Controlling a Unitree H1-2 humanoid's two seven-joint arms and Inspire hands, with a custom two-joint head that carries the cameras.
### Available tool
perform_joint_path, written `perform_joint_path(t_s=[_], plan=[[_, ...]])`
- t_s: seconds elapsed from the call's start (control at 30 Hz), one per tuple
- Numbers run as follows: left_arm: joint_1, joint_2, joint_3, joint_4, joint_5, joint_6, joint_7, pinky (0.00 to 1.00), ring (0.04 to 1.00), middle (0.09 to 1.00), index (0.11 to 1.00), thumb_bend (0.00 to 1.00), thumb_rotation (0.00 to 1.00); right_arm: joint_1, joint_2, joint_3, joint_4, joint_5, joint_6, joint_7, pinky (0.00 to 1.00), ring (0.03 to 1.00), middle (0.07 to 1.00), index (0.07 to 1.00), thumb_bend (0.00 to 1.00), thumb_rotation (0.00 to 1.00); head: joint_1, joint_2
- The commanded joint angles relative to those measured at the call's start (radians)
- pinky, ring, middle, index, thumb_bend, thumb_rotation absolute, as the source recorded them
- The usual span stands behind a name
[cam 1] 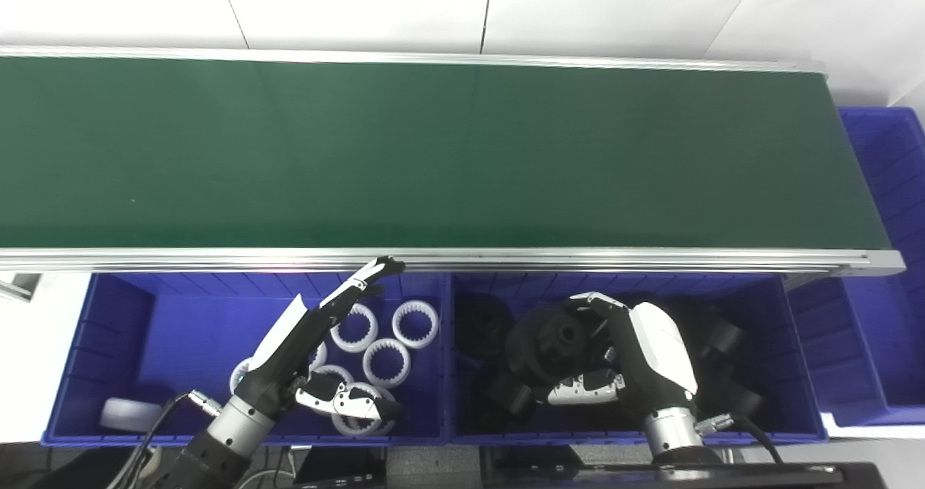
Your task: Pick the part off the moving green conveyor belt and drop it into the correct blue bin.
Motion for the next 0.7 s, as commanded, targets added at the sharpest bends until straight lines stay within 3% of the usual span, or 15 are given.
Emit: perform_joint_path(t_s=[0.0, 0.17, 0.37, 0.47, 0.67], plan=[[0.005, 0.0, 0.018, -0.024, -0.02, -0.03, -0.022, 0.89, 0.957, 0.966, 0.93, 0.9, 0.17, 0.0, 0.0, -0.001, -0.007, 0.006, -0.047, -0.027, 0.75, 0.845, 0.868, 0.86, 0.82, 0.21, 0.001, 0.0], [0.011, -0.013, 0.044, -0.02, -0.022, -0.03, -0.043, 0.86, 0.937, 0.954, 0.936, 0.91, 0.16, 0.014, -0.001, 0.004, -0.002, 0.047, -0.135, -0.086, 0.85, 0.954, 0.982, 0.98, 0.86, 0.43, 0.009, -0.005], [0.022, -0.026, 0.072, -0.019, -0.03, -0.03, -0.076, 0.83, 0.932, 0.958, 0.94, 0.91, 0.16, 0.049, 0.014, 0.019, -0.022, 0.078, -0.222, -0.137, 0.86, 0.981, 1.0, 1.0, 0.89, 0.49, 0.008, -0.011], [0.03, -0.032, 0.087, -0.011, -0.02, -0.03, -0.077, 0.85, 0.948, 0.978, 0.993, 0.88, 0.15, 0.075, 0.019, 0.037, -0.037, 0.097, -0.273, -0.153, 0.85, 0.986, 1.0, 1.0, 0.9, 0.5, 0.005, -0.018], [0.038, -0.04, 0.105, 0.002, -0.027, -0.03, -0.084, 0.87, 0.967, 1.0, 1.0, 0.85, 0.15, 0.104, 0.03, 0.068, -0.003, 0.185, -0.429, -0.197, 0.89, 0.961, 0.983, 0.994, 0.88, 0.49, 0.008, -0.032]])
